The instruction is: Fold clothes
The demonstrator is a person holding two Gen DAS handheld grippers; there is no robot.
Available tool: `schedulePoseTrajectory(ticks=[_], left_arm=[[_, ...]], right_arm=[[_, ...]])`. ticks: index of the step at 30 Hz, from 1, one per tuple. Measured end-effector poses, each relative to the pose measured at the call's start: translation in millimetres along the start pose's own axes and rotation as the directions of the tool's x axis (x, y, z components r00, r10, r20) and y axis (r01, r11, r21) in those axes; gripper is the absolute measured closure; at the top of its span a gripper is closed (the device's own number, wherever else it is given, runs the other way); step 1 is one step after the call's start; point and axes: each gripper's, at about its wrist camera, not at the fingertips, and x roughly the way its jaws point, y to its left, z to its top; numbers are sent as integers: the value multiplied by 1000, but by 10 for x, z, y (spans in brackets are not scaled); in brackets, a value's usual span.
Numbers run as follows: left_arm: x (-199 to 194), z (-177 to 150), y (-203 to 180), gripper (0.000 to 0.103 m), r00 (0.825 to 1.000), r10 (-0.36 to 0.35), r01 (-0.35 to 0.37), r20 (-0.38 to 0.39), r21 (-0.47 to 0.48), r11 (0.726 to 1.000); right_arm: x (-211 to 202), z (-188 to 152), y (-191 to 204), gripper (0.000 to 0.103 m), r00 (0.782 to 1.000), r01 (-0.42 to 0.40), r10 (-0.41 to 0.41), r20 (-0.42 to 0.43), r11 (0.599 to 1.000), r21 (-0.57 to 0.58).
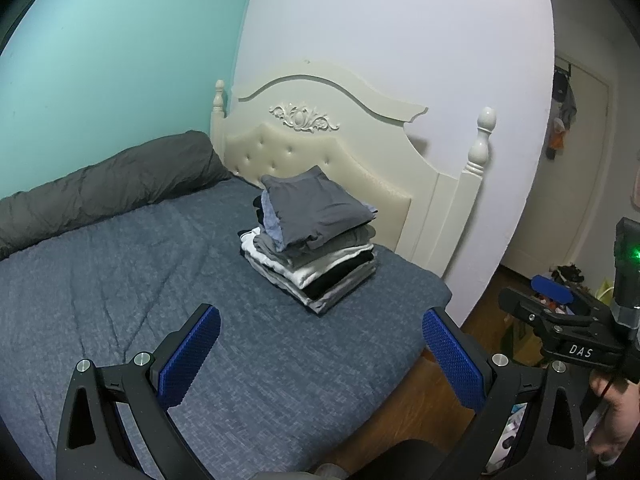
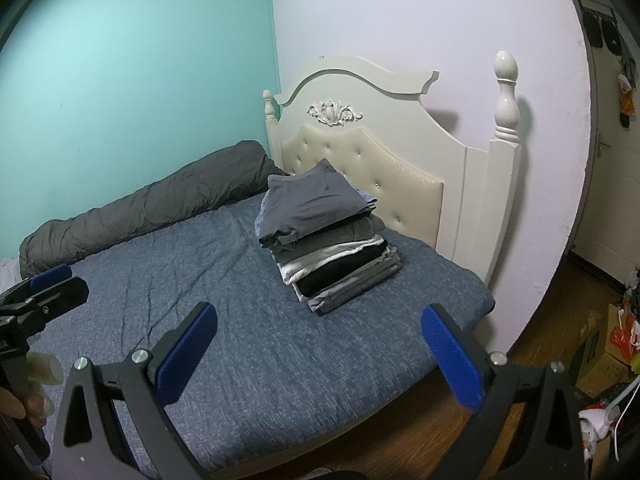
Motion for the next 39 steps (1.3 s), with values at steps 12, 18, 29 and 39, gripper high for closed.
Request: schedulePoseTrajectory(ticks=[12,18,29,39], left_arm=[[24,-2,22,0,1000,4,-4,-14,-7,1000],[61,-13,31,0,1000,7,-7,-30,-7,1000],[73,-34,29,0,1000,-4,3,-31,-10,1000],[37,-28,36,0,1000,-5,5,-16,-10,1000]], right_arm=[[31,9,-2,1,1000,1,-1,-3,1000,2],[44,4,-7,1,1000,1,-1,-3,1000,0],[56,4,-12,1,1000,0,0,-5,1000,0],[54,-5,-6,1,1000,1,-1,-8,1000,-1]])
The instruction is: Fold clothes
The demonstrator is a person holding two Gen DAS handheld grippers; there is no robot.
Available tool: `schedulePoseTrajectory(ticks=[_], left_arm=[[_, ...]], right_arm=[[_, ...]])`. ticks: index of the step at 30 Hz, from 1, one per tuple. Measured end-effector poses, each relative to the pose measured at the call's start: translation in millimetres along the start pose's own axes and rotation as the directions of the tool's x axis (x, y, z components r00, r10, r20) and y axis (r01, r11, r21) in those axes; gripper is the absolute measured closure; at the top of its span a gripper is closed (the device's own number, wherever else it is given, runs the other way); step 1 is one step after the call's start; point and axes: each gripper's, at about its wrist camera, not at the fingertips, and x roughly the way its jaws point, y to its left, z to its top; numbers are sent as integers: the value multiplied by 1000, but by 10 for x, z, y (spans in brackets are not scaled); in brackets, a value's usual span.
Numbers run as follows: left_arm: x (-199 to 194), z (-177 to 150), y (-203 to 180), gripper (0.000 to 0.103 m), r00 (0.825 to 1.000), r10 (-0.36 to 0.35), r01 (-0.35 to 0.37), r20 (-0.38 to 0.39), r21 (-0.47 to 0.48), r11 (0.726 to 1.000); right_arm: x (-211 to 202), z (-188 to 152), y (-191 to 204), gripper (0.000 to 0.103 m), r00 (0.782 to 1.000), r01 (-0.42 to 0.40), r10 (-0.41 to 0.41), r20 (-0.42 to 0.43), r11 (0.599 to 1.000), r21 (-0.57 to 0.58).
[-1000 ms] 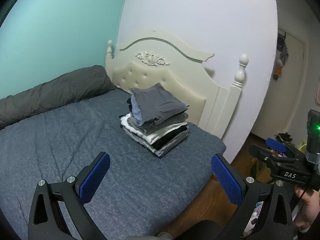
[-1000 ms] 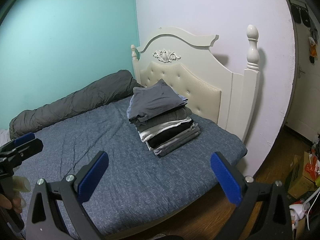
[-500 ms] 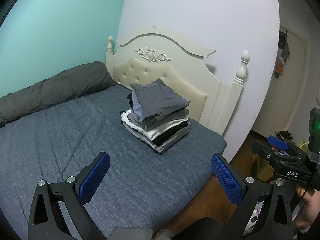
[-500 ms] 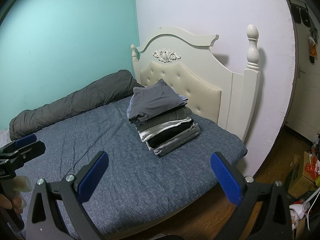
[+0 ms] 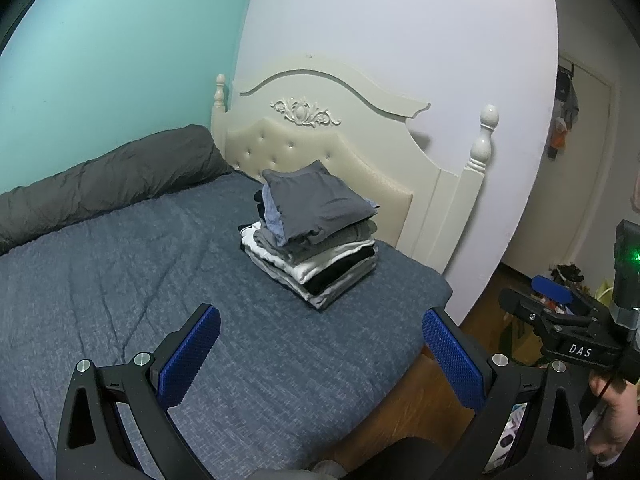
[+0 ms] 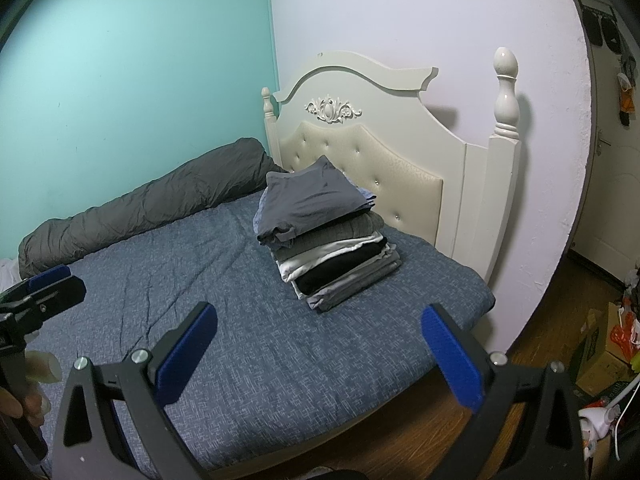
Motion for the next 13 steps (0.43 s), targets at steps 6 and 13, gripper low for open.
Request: schedulePoseTrajectory(ticks=[6,13], left_arm=[[-16,15,-8,0,1000,1,-1,6,4,1000],[-28,25,4,0,1000,-1,1,9,5,1000]], right_arm=[[-3,0,7,1,1000,3,-3,2,1000,-1],[3,-5,8,1,1000,2,-2,1,1000,-2]])
